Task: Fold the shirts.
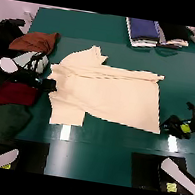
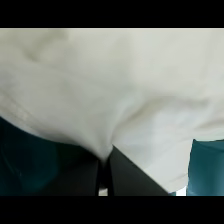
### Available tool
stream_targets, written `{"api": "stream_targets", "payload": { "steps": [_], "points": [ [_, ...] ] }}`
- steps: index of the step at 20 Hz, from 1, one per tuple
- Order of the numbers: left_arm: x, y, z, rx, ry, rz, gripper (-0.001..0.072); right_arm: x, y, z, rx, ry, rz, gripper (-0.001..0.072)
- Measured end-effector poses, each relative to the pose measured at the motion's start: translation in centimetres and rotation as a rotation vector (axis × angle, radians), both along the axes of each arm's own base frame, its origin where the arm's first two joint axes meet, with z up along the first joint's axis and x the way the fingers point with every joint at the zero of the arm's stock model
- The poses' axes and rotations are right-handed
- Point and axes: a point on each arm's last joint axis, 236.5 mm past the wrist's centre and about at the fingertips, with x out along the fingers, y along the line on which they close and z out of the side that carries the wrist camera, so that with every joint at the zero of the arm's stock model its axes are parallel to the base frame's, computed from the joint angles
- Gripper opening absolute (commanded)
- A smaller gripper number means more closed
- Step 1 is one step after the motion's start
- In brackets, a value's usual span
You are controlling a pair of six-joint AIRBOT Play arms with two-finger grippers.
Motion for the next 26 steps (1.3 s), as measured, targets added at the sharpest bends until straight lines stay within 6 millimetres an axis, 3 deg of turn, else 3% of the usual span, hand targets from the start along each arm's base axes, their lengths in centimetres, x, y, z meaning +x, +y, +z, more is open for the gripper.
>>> {"api": "stream_targets", "payload": {
  "steps": [1,2,4,6,9,11,12,14,17,19,21,22,24,26],
  "points": [
    [0.0,0.0,0.0,0.001,0.000,-0.001,0.0030,0.0,0.7,-0.4,0.017,0.008,0.016,0.0446],
    [0.1,0.0,0.1,0.001,-0.002,-0.001,0.0030,0.0,1.3,-0.7,0.027,0.012,0.032,0.0387],
    [0.1,0.0,0.1,0.001,-0.003,-0.001,0.0030,0.2,2.5,-1.3,0.033,0.017,0.075,0.0176],
    [0.0,0.0,0.1,0.001,-0.001,-0.002,0.0030,0.8,3.1,-1.6,0.005,-0.015,0.116,0.0027],
    [0.4,-0.1,1.1,0.000,-0.022,-0.009,0.0029,2.9,3.5,0.0,-0.059,-0.125,0.171,0.0016],
    [1.3,-0.1,4.1,-0.003,-0.102,-0.013,0.0029,5.5,3.2,3.2,-0.120,-0.252,0.203,0.0016],
    [2.0,-0.1,6.8,-0.003,-0.171,-0.013,0.0029,7.1,3.0,5.7,-0.157,-0.335,0.220,0.0016],
    [3.0,0.2,13.8,-0.004,-0.352,-0.006,0.0029,10.0,2.7,11.9,-0.235,-0.514,0.249,0.0016],
    [2.0,0.9,27.7,-0.009,-0.690,0.012,0.0029,13.0,2.4,24.9,-0.385,-0.843,0.253,0.0016],
    [-1.3,1.6,38.0,-0.017,-0.942,0.030,0.0029,12.8,2.5,33.6,-0.483,-1.042,0.243,0.0015],
    [-6.0,2.2,46.6,-0.038,-1.164,0.047,0.0029,11.2,2.6,41.3,-0.579,-1.205,0.226,0.0015],
    [-8.4,2.5,50.0,-0.049,-1.257,0.057,0.0029,10.1,2.7,44.5,-0.619,-1.267,0.217,0.0015],
    [-13.0,3.3,55.2,-0.064,-1.410,0.078,0.0029,8.0,2.6,49.2,-0.695,-1.342,0.202,0.0015],
    [-15.7,4.0,57.8,-0.069,-1.490,0.108,0.0029,6.5,2.2,52.2,-0.753,-1.379,0.181,0.0015]
  ]
}}
